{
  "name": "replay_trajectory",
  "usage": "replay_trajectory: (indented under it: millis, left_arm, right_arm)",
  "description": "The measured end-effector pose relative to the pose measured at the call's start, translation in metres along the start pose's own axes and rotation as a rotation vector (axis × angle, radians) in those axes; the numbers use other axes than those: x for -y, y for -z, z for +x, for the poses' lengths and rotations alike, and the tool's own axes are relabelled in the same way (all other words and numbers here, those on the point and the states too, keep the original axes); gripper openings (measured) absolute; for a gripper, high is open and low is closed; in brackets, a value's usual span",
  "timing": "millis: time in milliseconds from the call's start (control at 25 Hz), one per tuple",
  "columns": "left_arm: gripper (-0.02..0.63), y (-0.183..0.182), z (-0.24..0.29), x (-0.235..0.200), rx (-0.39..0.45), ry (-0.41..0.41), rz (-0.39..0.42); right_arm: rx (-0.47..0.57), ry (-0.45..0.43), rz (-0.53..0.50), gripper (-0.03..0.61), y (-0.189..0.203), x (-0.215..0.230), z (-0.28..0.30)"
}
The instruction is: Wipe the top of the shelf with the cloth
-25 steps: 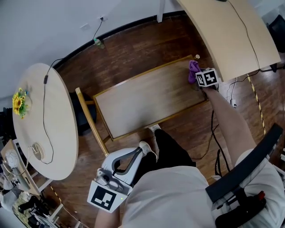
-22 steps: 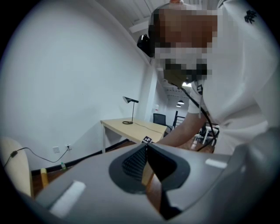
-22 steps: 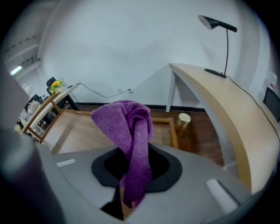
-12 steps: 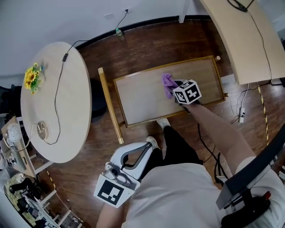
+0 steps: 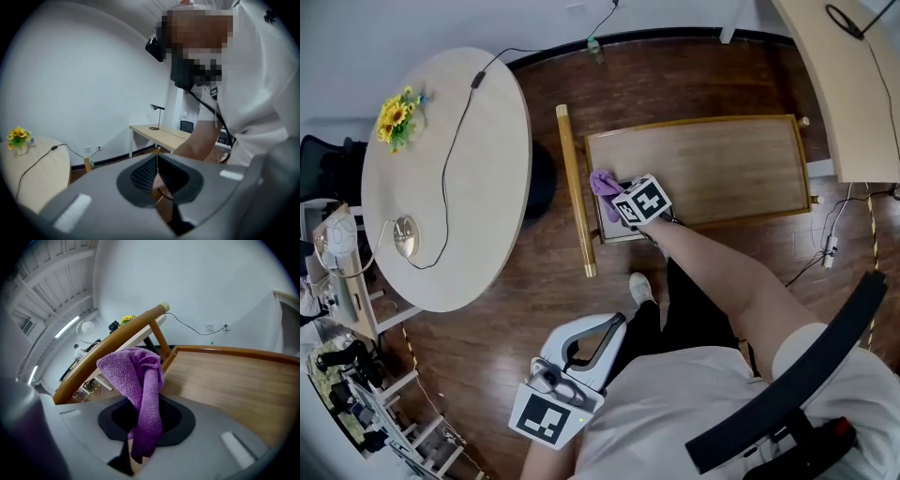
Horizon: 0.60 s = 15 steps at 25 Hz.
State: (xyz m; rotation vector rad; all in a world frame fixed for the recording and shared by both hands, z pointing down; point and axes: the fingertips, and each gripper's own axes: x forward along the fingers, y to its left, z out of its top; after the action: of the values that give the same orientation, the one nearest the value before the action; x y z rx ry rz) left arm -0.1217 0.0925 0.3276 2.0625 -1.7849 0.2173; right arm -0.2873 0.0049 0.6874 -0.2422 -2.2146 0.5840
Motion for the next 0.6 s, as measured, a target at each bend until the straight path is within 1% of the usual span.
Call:
replay_trajectory:
  millis: [120, 240, 400, 600]
  left_arm:
    - [0.025, 0.008, -0.011, -0.006, -0.006, -0.011, -0.017]
    - [0.025, 0.009, -0.012, -0.009, 0.011, -0.002, -0.034]
    - [0.026, 0.005, -0.001, -0.007, 0.016, 0.043, -0.008]
    - [0.026, -0.003, 0.022, -0.002, 0.014, 0.119, 0.011]
  right_arm:
    - [-0.015, 0.006, 0.003, 0.079, 0.004, 0.000, 0.013]
    - [-0.015, 0.037, 0.008, 0.078, 0.009, 0.016, 0.003]
    - [-0.019, 0.101, 0.023, 0.078, 0.020, 0.052, -0.027]
    - [-0.004, 0.183, 0.051, 0.078, 0.035, 0.103, -0.079]
